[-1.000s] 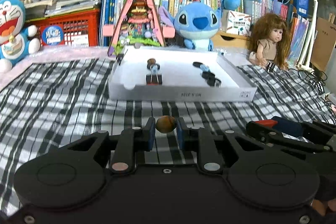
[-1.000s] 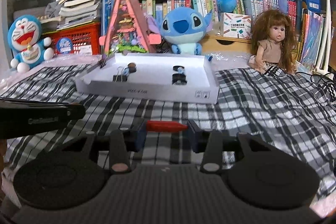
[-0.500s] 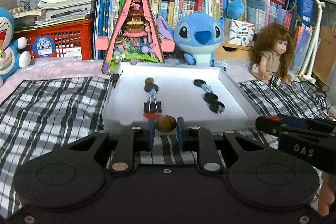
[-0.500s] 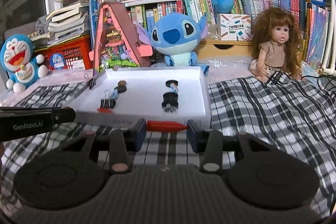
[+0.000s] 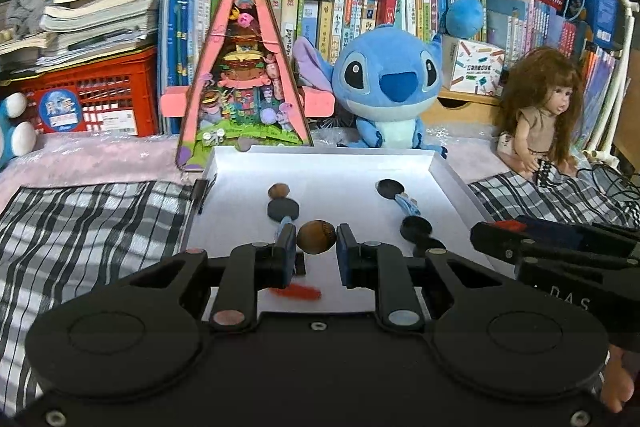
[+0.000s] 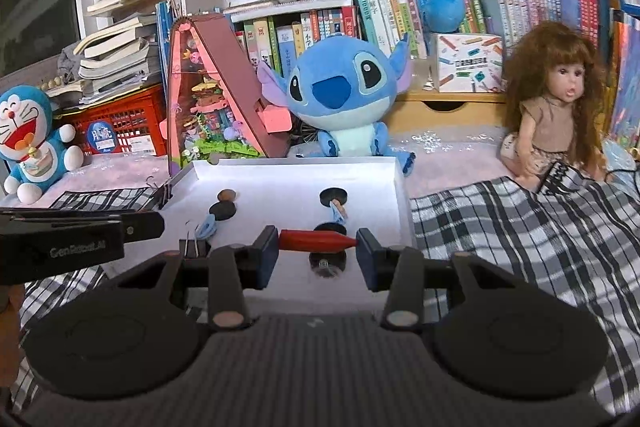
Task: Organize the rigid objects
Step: 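Carry the brown ball and red stick with both tools into the white box, then open the left tool to drop the brown ball while the right tool releases the red stick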
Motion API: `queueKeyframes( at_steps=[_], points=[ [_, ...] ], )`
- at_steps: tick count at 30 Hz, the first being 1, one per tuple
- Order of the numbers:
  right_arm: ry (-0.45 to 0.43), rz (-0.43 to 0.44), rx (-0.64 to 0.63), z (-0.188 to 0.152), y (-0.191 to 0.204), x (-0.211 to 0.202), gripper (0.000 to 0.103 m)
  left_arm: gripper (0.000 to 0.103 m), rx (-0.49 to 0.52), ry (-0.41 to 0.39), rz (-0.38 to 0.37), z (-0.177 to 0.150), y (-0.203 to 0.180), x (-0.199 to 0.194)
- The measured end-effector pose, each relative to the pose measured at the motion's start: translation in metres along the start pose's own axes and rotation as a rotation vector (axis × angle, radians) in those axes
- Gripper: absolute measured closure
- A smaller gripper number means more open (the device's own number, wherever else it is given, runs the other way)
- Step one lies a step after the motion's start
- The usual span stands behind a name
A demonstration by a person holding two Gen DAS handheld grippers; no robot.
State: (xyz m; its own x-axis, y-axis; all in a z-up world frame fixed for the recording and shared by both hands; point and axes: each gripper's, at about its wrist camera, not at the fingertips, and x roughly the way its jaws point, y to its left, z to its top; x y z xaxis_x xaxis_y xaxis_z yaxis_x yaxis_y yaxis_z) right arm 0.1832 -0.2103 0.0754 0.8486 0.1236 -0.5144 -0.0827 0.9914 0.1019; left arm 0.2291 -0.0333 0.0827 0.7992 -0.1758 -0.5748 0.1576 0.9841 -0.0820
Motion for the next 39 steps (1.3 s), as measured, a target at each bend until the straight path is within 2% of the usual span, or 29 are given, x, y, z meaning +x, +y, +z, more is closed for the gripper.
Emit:
queueKeyframes(
  at_steps=[7, 9, 12, 18, 26, 39],
  points=[
    [0.091, 0.068, 0.074, 0.029, -0.013, 0.050, 0.056, 0.083, -0.024, 0.026, 0.007, 0.036, 0.009, 0.056],
    [0.124, 0.088, 0.089, 0.040, -0.017, 0.068, 0.056, 0.083, -0.043, 0.043, -0.008, 0.045, 0.014, 0.075],
    [0.166, 0.102, 0.123, 0.053, -0.024, 0.097, 0.056, 0.083, -0.070, 0.075, 0.010, 0.053, 0.019, 0.104],
    [0.216, 0.070, 0.137, 0.065, -0.030, 0.148, 0.056, 0.083, -0.090, 0.116, 0.038, 0.054, 0.026, 0.150],
    [0.241, 0.024, 0.086, 0.064, -0.026, 0.189, 0.056, 0.083, -0.066, 0.118, 0.073, 0.054, 0.031, 0.175],
    [0.262, -0.015, 0.067, 0.059, -0.023, 0.211, 0.055, 0.083, -0.068, 0.145, 0.077, 0.051, 0.035, 0.191]
  ],
)
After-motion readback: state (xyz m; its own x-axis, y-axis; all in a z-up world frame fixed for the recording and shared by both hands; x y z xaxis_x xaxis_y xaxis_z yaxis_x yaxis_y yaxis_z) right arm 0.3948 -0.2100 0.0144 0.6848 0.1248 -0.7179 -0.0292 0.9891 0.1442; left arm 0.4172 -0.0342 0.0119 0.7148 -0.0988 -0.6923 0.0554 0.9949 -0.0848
